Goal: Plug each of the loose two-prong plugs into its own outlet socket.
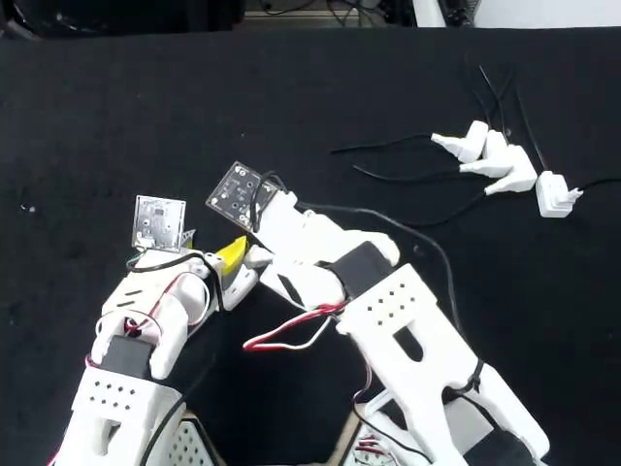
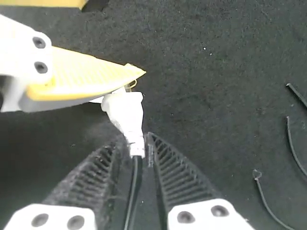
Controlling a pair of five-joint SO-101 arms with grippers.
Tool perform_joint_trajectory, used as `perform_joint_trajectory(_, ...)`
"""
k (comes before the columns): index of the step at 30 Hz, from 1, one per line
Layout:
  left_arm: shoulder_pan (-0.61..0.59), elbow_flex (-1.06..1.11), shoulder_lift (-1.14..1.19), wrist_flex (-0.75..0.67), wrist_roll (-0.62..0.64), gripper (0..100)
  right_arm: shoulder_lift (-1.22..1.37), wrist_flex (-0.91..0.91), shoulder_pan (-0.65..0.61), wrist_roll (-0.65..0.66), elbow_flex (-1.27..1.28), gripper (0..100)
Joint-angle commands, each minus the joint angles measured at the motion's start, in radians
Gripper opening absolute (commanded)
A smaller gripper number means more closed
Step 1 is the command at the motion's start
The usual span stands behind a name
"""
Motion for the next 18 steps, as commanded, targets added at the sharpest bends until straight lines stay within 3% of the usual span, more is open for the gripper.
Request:
perform_joint_trajectory(1, 0.013, 0.004, -0.005, -0.003, -0.008, 27, -0.012, -0.034, -0.009, -0.017, -0.073, 1.1)
perform_joint_trajectory(18, 0.013, 0.035, -0.005, -0.003, -0.008, 27, -0.01, -0.028, -0.074, -0.021, -0.111, 1.1)
